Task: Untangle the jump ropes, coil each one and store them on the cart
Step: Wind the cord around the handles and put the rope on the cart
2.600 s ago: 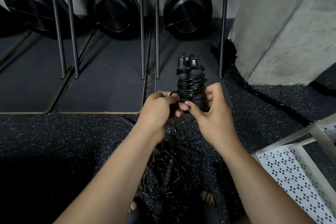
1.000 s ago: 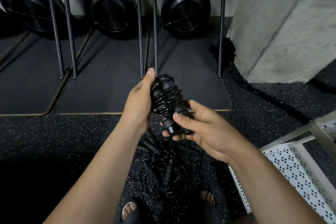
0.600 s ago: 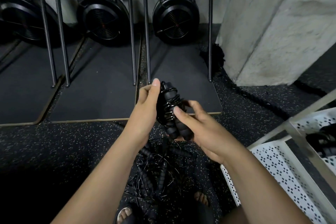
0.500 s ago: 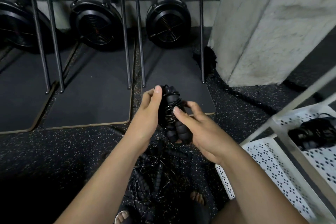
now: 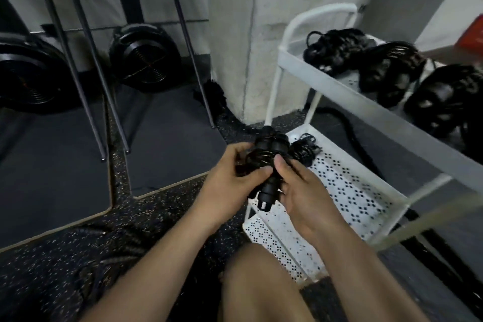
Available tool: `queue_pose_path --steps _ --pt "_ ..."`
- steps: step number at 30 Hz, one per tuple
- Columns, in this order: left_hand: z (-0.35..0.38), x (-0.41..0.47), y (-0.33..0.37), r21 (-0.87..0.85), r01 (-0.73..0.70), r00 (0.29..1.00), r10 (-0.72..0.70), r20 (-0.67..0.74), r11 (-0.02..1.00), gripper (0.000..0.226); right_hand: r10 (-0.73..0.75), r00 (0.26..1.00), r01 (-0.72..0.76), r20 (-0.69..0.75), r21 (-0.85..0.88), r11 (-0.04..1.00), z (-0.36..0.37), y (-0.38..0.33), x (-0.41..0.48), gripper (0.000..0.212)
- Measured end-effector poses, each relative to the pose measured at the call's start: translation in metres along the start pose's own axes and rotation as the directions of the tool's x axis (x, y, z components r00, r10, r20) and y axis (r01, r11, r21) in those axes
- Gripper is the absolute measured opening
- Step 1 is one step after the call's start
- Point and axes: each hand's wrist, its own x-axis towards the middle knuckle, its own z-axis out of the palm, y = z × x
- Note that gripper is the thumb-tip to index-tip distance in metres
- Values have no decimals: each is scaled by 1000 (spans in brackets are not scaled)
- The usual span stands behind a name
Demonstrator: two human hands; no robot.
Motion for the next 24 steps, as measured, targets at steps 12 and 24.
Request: queue_pose_path --steps 12,24 --pt "112 58 11 582 -367 929 259 263 726 70 -93 848 100 -522 -16 995 -68 0 23 24" --pt "127 98 -20 722 -358 931 165 326 592 73 -153 733 76 -662 -144 987 -89 24 59 29"
